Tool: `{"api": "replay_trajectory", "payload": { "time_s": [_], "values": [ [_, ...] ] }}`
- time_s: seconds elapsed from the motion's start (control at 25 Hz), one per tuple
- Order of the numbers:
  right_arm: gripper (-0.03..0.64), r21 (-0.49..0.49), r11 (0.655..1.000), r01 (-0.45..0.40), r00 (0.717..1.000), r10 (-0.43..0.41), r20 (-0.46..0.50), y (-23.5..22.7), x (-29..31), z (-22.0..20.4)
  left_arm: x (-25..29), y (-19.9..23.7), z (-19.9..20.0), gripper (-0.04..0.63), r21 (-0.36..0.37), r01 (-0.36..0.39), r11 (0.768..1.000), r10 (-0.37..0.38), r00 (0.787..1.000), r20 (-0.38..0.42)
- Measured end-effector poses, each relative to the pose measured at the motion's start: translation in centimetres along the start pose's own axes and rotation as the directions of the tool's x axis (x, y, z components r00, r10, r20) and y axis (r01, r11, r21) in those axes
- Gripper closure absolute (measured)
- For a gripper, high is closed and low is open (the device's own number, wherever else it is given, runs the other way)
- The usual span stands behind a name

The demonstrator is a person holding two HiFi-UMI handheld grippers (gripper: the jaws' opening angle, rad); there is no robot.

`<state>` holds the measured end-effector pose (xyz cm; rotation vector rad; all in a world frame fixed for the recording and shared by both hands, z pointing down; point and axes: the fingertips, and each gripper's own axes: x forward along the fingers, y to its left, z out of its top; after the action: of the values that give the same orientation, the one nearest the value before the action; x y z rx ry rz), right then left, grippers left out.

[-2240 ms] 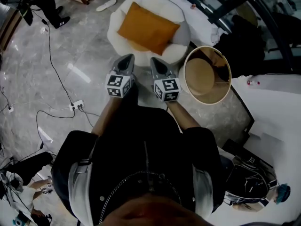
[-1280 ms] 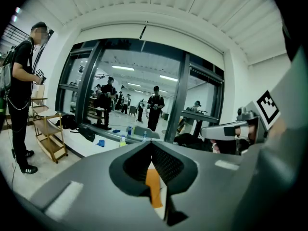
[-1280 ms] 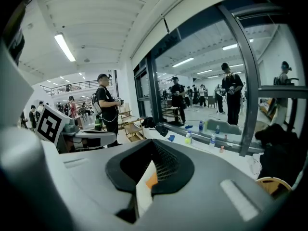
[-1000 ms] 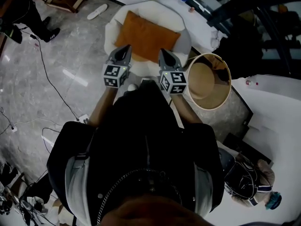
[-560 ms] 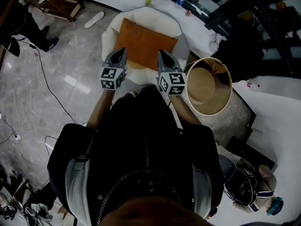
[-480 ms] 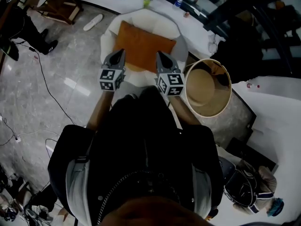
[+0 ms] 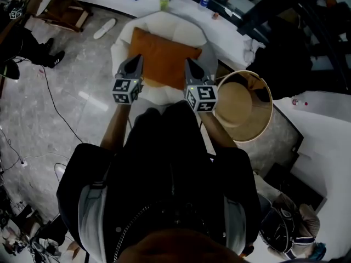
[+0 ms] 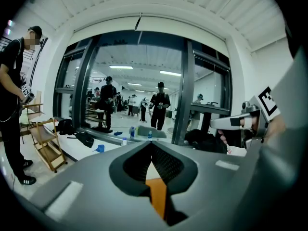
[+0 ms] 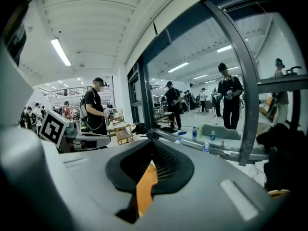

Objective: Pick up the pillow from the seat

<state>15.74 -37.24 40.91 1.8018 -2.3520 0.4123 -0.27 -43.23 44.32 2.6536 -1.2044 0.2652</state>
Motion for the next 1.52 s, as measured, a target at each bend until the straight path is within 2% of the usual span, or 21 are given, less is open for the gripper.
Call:
{"api": "replay_trajectory", "payload": {
  "time_s": [0.2,0.44,0.8,1.04,1.24,1.44,1.52],
  "values": [
    [0.614,0.002,0.999,0.045,0.999,-0.045,0.008,-4.2,1.2,-4.5,4.0,1.0,-4.4,0.586,0.019,-0.018,1.0,0.019,1.0,-0.021],
    [0.614,0.027,0.995,0.098,0.995,-0.098,0.013,-8.0,3.2,-10.4,7.6,2.9,-9.2,0.586,0.028,-0.026,0.999,0.027,1.0,-0.009],
    [0.614,0.04,0.99,0.135,0.991,-0.135,0.013,-11.4,7.2,-19.0,12.5,6.0,-17.8,0.586,0.119,-0.013,0.993,0.019,0.998,-0.053],
    [0.614,0.083,0.976,0.201,0.979,-0.203,0.021,-14.5,9.5,-25.3,15.3,9.9,-24.6,0.586,0.155,-0.027,0.988,0.036,0.998,-0.06],
    [0.614,0.027,0.971,0.239,0.971,-0.24,0.013,-16.0,12.1,-30.8,17.4,14.3,-30.3,0.585,0.253,-0.06,0.966,0.073,0.996,-0.042],
    [0.614,0.087,0.955,0.283,0.956,-0.288,0.06,-18.7,14.3,-34.4,19.8,17.6,-33.8,0.571,0.254,-0.087,0.963,0.092,0.996,-0.008],
    [0.614,0.096,0.952,0.292,0.952,-0.298,0.064,-19.4,15.5,-35.8,20.3,18.5,-35.1,0.571,0.229,-0.08,0.97,0.083,0.997,-0.004]
  ]
}}
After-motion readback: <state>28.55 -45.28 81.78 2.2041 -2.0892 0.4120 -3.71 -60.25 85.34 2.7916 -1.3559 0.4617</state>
